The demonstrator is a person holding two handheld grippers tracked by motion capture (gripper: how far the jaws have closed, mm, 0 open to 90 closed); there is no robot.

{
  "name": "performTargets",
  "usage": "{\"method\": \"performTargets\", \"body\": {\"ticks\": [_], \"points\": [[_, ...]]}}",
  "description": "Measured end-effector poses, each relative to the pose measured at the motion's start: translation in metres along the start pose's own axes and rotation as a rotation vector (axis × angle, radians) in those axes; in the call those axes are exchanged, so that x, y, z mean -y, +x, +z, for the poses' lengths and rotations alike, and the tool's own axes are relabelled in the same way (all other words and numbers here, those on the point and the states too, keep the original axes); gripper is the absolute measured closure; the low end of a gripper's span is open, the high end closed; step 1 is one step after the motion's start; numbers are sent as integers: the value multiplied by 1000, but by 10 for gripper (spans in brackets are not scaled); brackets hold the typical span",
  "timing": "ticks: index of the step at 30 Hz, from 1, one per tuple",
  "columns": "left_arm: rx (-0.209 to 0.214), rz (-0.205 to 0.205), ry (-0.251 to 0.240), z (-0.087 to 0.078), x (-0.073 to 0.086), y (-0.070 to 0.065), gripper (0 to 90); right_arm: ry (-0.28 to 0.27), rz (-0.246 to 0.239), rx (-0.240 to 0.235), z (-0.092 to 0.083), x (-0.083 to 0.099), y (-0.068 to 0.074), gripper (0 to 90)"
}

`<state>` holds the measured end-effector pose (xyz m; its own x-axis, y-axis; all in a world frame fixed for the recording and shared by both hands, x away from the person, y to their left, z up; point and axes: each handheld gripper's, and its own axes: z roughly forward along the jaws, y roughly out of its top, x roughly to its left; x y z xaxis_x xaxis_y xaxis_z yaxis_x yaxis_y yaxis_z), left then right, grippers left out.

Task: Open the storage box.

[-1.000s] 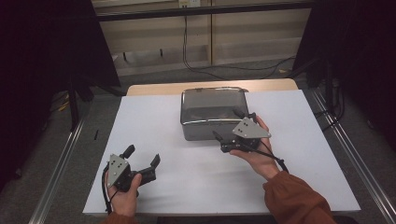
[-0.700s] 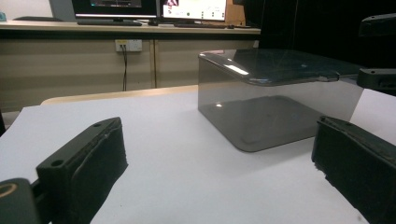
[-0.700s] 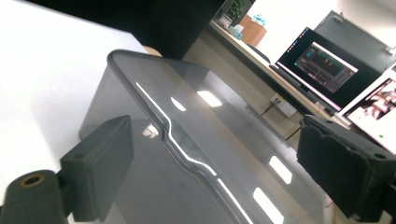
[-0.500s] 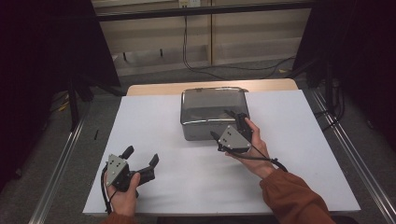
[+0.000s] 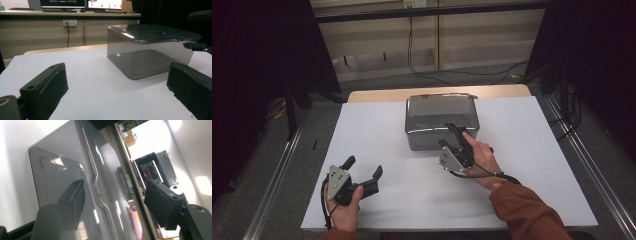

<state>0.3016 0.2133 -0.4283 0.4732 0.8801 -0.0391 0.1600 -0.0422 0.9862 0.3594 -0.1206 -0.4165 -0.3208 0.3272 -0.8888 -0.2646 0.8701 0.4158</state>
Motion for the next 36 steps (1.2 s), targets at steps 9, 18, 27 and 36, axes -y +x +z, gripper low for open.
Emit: {"method": "performTargets", "body": {"ticks": [9, 18, 27, 36], "points": [[-9, -11, 3, 0, -1, 3, 30, 46, -105, -13, 4, 0, 10, 500], [1, -9, 18, 4, -2, 1, 35, 69, -159, -1, 7, 1, 12, 666], [32, 14, 32, 8, -6, 0, 60, 72, -192, -1, 8, 0, 16, 748], [167, 47, 47, 15, -11, -2, 70, 65, -173, -5, 8, -1, 14, 769]]}}
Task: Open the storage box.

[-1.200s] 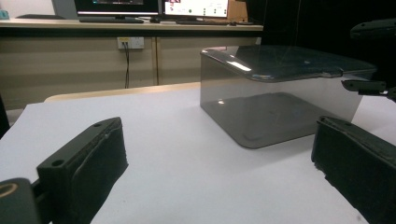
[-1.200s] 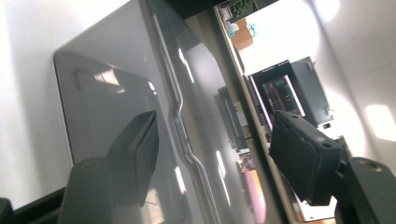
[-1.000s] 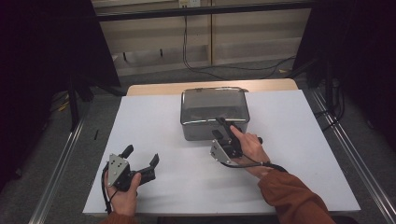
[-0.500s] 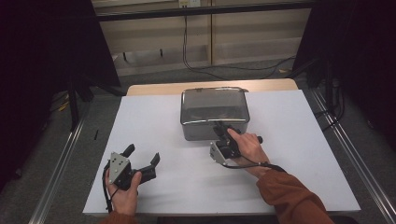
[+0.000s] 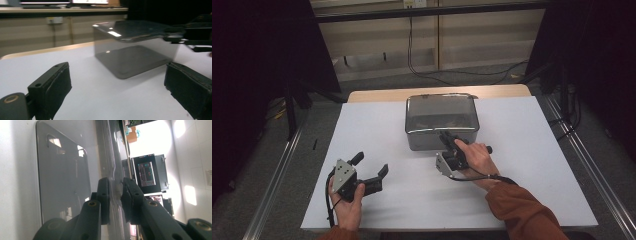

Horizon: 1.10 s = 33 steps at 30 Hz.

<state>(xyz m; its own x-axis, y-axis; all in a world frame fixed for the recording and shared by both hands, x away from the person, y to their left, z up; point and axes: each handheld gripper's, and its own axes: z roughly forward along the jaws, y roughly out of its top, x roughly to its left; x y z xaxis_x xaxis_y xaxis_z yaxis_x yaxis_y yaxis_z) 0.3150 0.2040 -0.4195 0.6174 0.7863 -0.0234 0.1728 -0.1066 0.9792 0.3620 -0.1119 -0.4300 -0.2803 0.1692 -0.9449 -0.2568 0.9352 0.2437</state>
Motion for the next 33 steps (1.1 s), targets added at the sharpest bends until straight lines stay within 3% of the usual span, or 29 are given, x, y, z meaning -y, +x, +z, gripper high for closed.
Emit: {"method": "performTargets", "body": {"ticks": [3, 6, 13, 17, 21, 23, 33], "points": [[-19, 23, 0, 1, -3, -1, 69, 1, 4, 0, 0, 0, 0, 769], [-5, -3, 9, 5, -5, 1, 66, 0, 6, -1, 0, 0, -1, 770], [23, 10, 18, 16, -6, 1, 56, -1, 28, -5, -1, 1, -4, 771], [16, 27, 18, 23, -8, 2, 52, -4, 24, -8, -1, 1, -5, 772], [28, 23, 23, 31, -10, 3, 38, -9, 22, -7, -1, 0, -6, 774], [14, 32, 23, 36, -12, 3, 38, -6, 29, -4, -2, 0, -7, 775], [55, 29, 17, 64, -20, 7, 39, -19, 44, 15, -2, 0, -14, 780]]}}
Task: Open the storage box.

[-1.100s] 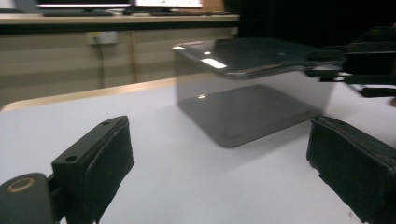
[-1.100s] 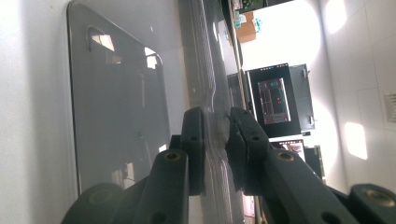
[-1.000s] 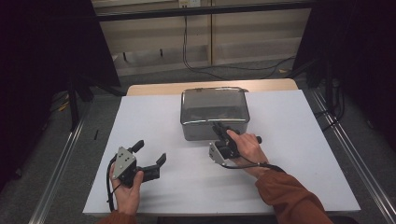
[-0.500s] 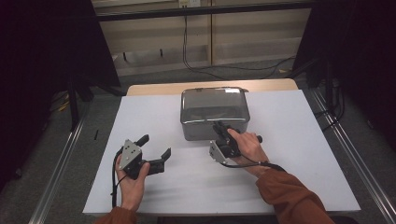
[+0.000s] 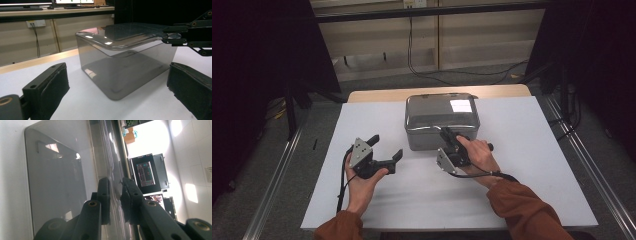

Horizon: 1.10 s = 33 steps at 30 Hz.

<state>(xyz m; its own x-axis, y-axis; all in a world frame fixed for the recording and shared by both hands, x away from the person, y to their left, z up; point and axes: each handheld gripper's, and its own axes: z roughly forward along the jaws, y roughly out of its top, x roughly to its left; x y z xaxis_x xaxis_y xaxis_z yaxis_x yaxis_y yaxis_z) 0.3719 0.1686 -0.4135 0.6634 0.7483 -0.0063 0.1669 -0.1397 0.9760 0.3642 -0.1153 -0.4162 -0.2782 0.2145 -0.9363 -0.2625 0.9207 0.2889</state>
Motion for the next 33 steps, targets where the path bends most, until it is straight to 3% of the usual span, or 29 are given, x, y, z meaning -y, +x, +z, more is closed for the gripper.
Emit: {"method": "performTargets", "body": {"ticks": [3, 6, 7, 11, 15, 19, 22, 27, 30, 33], "points": [[1, -14, 1, 11, -2, 3, 38, -3, 18, -1, 0, 0, -1, 779], [0, -15, -9, 20, -6, 5, 37, -11, 7, 1, 1, -1, -3, 779], [-5, 12, 2, 26, -9, 4, 35, -10, 11, 2, 1, -1, -5, 780], [-8, 50, -8, 36, -11, 3, 51, -15, 16, 11, 1, -1, -8, 782], [-22, 29, -21, 47, -14, 5, 63, -23, 26, 24, 1, -1, -11, 783], [-28, 35, -23, 54, -15, 7, 65, -16, 28, 26, 1, -3, -11, 785], [-21, 58, 2, 61, -12, 7, 76, -24, 31, 36, 1, -3, -16, 788], [-31, 65, -16, 71, -16, 12, 92, -22, 33, 49, 2, -6, -22, 792], [-45, 47, -33, 73, -19, 14, 121, -25, 34, 51, 3, -7, -24, 791], [-48, 70, -37, 74, -24, 14, 143, -25, 33, 50, 3, -7, -24, 789]]}}
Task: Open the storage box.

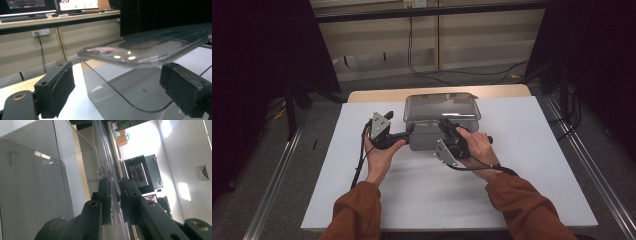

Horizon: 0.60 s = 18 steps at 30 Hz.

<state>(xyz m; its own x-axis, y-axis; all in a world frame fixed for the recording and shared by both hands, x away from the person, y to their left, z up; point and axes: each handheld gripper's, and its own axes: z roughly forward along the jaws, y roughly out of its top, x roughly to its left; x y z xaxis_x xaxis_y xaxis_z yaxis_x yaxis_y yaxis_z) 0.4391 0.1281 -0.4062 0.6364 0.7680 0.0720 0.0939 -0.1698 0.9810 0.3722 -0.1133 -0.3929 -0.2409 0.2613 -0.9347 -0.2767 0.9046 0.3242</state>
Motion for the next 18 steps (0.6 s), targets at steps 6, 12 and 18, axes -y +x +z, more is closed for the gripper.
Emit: {"method": "performTargets", "body": {"ticks": [6, 12, 18], "points": [[10, 20, 9, 1, -3, -2, 213, -9, 0, -3, 0, 1, -1, 780], [3, 72, 5, 2, -4, -3, 265, -27, 112, -31, 0, 8, -9, 658], [0, 75, 4, 2, -5, -2, 281, -48, 259, -70, 0, 17, -17, 563]]}}
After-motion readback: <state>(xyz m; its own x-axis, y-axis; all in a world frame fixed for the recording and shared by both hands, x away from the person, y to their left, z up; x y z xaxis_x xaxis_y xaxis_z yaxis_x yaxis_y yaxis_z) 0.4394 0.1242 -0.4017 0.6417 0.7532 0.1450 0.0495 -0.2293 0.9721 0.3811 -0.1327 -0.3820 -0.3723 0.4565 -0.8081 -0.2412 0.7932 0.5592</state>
